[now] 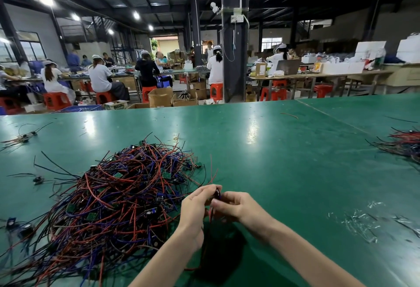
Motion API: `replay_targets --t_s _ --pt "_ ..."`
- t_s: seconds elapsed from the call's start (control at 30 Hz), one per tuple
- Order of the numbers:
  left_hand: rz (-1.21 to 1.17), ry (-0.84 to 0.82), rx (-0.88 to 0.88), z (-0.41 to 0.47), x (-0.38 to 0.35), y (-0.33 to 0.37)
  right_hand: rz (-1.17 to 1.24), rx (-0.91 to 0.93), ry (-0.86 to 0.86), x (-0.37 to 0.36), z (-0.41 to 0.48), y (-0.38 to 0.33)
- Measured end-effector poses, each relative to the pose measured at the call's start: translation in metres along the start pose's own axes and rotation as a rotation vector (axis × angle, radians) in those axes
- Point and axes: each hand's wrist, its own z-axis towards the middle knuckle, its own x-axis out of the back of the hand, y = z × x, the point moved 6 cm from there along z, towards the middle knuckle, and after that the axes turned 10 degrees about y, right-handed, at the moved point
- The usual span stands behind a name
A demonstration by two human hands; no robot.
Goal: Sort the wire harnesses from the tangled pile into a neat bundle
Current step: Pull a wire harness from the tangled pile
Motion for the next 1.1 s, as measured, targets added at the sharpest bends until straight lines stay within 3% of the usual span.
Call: replay_targets --t_s 0.17,0.37,0.57,0.77,1.1 --pt "0.03 0.012 -0.003 0.003 -0.001 -0.005 0.052 -0.057 0.144 0.007 -0.002 0.005" --pt "0.083 -0.093 -0.033 0.004 -0.006 -0.006 0.142 -0.145 0.208 0.016 0.0 0.008" --pt "0.083 -0.047 -0.078 0.007 -0.002 -0.009 0.182 -0.177 0.184 0.012 -0.001 0.007" --pt "0.122 0.025 -0.091 0.013 0.007 -0.005 0.072 -0.084 0.123 0.005 -0.003 0.001" --pt "0.204 -0.034 -0.124 0.012 0.002 -0.003 -0.081 -0.046 0.016 -0.001 -0.006 -0.001"
